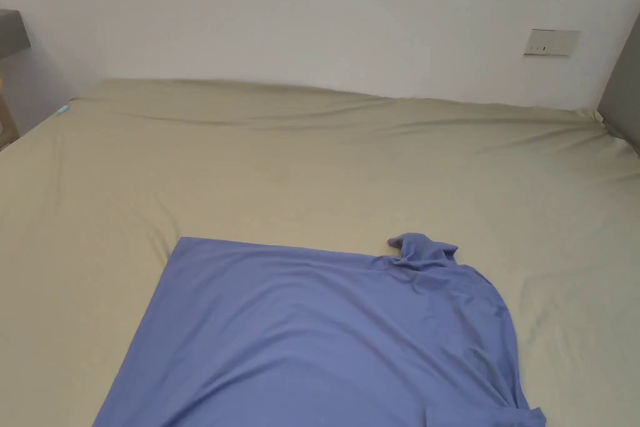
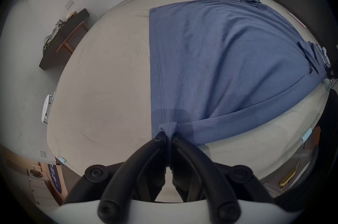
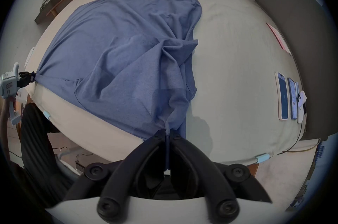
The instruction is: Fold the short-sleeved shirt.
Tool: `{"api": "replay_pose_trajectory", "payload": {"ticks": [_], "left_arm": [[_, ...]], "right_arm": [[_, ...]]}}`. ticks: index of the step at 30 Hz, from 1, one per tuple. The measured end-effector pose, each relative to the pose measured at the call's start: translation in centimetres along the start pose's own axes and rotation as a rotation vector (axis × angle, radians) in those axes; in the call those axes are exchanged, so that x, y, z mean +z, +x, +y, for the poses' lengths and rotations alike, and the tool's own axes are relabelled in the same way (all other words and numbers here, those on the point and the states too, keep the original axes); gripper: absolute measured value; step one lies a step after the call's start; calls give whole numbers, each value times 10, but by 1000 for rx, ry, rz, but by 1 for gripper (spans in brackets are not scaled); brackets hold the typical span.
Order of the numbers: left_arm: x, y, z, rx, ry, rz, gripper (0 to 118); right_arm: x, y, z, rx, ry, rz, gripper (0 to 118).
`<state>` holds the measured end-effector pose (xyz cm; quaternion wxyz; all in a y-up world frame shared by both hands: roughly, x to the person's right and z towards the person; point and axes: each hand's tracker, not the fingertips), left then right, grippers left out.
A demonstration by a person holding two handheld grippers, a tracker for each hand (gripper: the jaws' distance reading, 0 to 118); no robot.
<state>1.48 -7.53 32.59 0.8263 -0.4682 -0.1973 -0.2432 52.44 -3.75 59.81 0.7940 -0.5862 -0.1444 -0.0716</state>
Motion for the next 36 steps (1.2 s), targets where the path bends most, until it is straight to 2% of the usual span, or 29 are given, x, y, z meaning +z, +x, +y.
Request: {"api": "replay_pose_trajectory", "payload": {"ticks": [7,8,9,10,11,12,13,14,15,18,21,26,29,32,34,35,36], "left_arm": [[-14,8,-3,-63,-66,0,1],[-14,10,-3,-69,-64,5,1],[-13,9,-2,-71,-63,7,5],[-11,9,0,-72,-62,9,12],[-9,8,1,-66,-52,14,29],[-4,8,2,-59,-46,20,67],[0,6,5,-48,-38,38,95],[6,3,9,-27,-21,37,115],[12,0,13,3,14,14,117],[45,-4,38,98,174,-35,115],[86,-4,73,158,370,-22,115],[170,14,127,269,770,-8,115],[213,35,145,274,943,28,115],[241,59,156,231,1013,78,112],[251,74,157,188,1043,79,89],[252,81,158,169,1049,93,70],[253,86,158,156,1050,106,42]], "right_arm": [[-35,-7,5,1,-86,-43,7],[-40,-9,6,4,-91,-45,9],[-43,-9,4,6,-87,-51,20],[-43,-10,3,14,-70,-72,34],[-41,-10,4,18,-60,-92,57],[-36,-9,5,19,-46,-137,91],[-29,-7,8,21,-29,-189,102],[-21,-2,10,9,-4,-164,102],[-10,2,14,-20,44,-138,102],[39,7,36,-79,230,-137,102],[97,-5,61,-67,490,-171,102],[191,-54,94,-23,892,-190,102],[223,-85,105,14,1025,-238,102],[234,-110,108,66,1093,-271,97],[233,-123,107,87,1107,-263,91],[232,-128,105,95,1111,-251,84],[231,-133,104,108,1113,-232,62]]}}
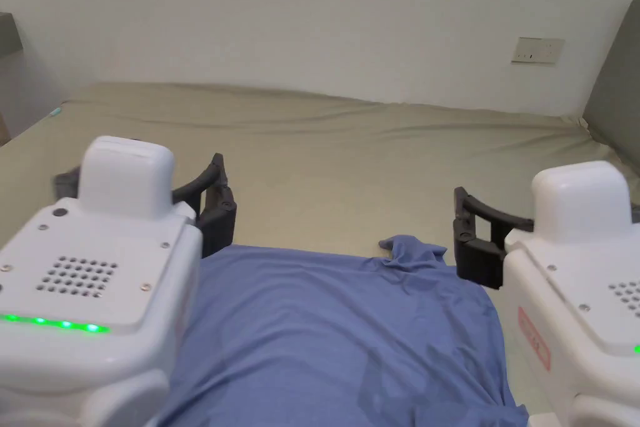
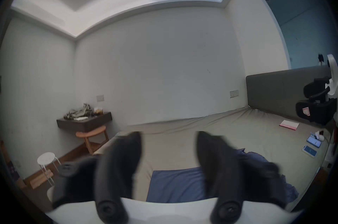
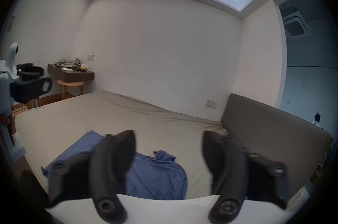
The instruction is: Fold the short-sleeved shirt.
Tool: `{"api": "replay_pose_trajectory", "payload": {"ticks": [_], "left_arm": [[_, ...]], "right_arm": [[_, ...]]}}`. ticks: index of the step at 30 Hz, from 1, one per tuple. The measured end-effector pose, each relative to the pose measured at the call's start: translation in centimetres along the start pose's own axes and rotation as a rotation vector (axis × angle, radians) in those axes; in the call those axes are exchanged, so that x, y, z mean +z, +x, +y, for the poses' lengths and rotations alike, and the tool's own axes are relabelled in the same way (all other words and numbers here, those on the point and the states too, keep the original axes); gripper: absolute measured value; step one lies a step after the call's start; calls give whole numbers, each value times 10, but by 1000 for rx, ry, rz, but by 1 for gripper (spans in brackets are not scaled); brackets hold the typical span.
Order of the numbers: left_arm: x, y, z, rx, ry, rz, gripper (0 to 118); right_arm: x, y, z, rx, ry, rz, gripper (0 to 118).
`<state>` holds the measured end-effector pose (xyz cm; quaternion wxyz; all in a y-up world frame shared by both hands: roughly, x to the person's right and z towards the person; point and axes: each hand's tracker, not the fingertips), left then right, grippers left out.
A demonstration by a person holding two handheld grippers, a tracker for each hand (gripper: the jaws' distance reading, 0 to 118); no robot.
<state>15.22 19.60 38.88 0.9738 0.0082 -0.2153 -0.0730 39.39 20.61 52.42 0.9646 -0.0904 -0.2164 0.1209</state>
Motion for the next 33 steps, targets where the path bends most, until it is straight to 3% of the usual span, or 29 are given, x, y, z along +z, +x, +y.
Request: {"api": "replay_pose_trajectory", "payload": {"ticks": [1,2,3,4,5,18,23,27,29,31,33], "left_arm": [[1,6,0,-14,4,3,24],[2,10,-2,-15,-2,-3,15],[3,12,-3,-13,0,-13,11],[1,12,-5,-2,-6,-35,1],[4,12,-5,30,-8,-62,0],[-12,2,-25,-44,-106,-59,0],[-17,-14,-95,-64,-342,-67,0],[-15,-46,-174,53,-656,-96,0],[-8,-65,-211,108,-790,-59,18],[-2,-80,-239,98,-869,-13,65],[3,-91,-259,100,-929,26,98]], "right_arm": [[-1,-5,-3,1,0,13,36],[-1,-10,-5,6,2,15,10],[-2,-14,-8,21,6,2,3],[-1,-16,-11,27,18,14,3],[-2,-17,-12,38,16,31,3],[-10,-13,-16,10,-13,2,2],[-12,-6,-37,1,-75,-3,2],[-12,2,-56,-25,-138,2,2],[-12,7,-64,-21,-164,-8,2],[-13,13,-72,-31,-188,-23,2],[-13,18,-79,-53,-220,-34,2]]}}
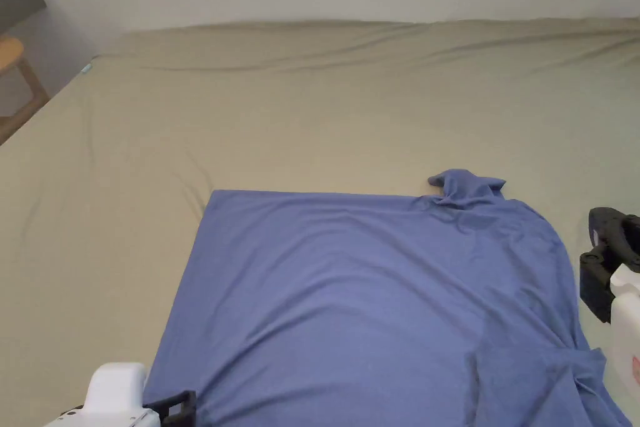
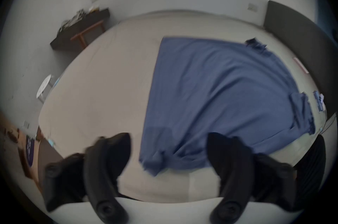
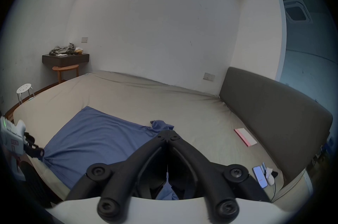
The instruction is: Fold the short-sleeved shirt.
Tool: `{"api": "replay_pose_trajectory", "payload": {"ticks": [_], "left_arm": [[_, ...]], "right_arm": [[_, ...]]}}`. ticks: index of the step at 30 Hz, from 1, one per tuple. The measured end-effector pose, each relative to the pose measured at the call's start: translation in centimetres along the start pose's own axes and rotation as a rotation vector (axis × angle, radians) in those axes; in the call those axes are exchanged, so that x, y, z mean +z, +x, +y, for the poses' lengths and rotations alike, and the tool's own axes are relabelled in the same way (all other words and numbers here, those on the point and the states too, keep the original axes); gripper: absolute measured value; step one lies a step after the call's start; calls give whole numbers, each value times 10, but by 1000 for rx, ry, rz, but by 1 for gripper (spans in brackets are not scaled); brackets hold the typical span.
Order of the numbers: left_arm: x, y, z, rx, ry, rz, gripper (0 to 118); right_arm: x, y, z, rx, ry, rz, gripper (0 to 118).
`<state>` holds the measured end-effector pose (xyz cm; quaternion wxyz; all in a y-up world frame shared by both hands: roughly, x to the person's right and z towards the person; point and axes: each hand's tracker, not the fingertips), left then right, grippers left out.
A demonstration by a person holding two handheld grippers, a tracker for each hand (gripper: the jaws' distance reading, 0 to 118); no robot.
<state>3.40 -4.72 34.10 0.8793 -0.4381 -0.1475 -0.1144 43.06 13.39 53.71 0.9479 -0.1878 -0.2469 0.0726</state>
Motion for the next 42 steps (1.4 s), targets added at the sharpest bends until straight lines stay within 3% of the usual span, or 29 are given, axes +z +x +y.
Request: {"api": "replay_pose_trajectory", "payload": {"ticks": [2,10,14,17,18,23,24,27,29,33,40,41,42], "left_arm": [[-14,-10,-9,19,-49,43,107],[-50,-11,-19,56,-145,59,105],[-47,-4,-18,77,-154,10,73],[-41,1,-18,79,-128,-31,31],[-38,3,-17,90,-110,-60,10],[-12,15,-6,65,18,-16,10],[-8,16,-3,64,31,-20,10],[2,19,6,41,65,-15,10],[8,19,7,45,74,-23,10],[10,18,3,26,70,-11,10],[0,17,-8,16,12,2,10],[-2,17,-9,18,4,3,10],[-3,17,-10,18,-7,2,10]], "right_arm": [[-3,5,-7,-24,-24,-5,2],[-6,10,-21,-22,-90,-31,2],[-4,13,-21,-17,-93,-45,2],[-2,16,-19,-13,-88,-53,2],[-2,17,-19,-12,-87,-56,2],[-8,32,-37,-9,-179,-73,6],[-12,35,-45,-5,-232,-68,21],[-29,47,-84,-64,-431,-26,101],[-38,47,-121,-127,-553,-13,102],[-48,44,-184,-142,-770,-30,102],[-55,39,-220,-228,-830,-18,97],[-56,39,-220,-228,-820,-19,91],[-56,38,-220,-225,-813,-15,76]]}}
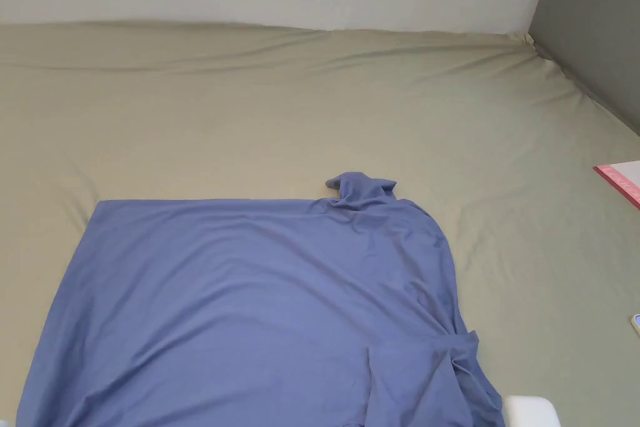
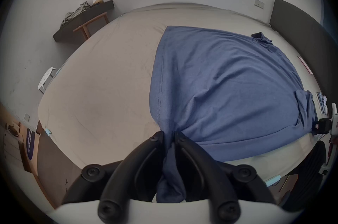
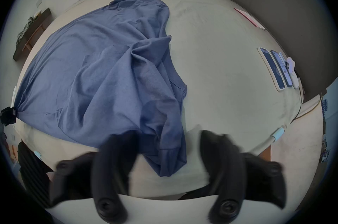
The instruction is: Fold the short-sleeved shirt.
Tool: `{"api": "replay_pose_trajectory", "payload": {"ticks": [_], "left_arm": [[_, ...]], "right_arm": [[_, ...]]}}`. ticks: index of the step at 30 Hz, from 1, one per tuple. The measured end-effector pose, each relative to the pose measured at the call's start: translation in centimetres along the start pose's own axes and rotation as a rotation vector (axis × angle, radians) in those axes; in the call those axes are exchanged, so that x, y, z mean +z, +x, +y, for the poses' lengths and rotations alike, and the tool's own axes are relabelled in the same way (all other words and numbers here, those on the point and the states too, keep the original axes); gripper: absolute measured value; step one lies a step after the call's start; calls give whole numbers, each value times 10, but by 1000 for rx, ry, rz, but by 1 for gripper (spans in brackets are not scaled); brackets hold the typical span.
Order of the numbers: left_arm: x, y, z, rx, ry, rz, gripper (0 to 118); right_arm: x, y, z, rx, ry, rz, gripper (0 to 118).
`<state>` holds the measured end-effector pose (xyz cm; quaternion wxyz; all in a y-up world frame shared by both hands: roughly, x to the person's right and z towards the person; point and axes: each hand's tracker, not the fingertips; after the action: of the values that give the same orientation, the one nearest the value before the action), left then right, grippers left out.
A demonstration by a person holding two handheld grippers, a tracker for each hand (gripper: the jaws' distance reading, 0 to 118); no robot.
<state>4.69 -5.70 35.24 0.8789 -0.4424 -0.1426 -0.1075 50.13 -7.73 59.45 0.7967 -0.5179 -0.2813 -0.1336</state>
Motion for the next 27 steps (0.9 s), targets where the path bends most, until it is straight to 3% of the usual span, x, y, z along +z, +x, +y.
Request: {"api": "replay_pose_trajectory", "payload": {"ticks": [3,8,12,15,21,27], "left_arm": [[-4,1,-1,-3,-16,5,10],[-6,1,0,13,-30,5,10],[1,-4,7,69,8,-26,10],[6,-8,21,106,52,-50,10],[9,-12,64,171,136,-91,10],[-21,-8,112,160,136,-87,10]], "right_arm": [[-4,-2,2,24,11,5,13],[-5,5,4,12,16,46,9],[18,12,11,-4,116,73,8],[34,18,27,-60,201,126,8],[54,20,73,-74,320,134,8],[26,9,129,-57,329,105,8]]}}
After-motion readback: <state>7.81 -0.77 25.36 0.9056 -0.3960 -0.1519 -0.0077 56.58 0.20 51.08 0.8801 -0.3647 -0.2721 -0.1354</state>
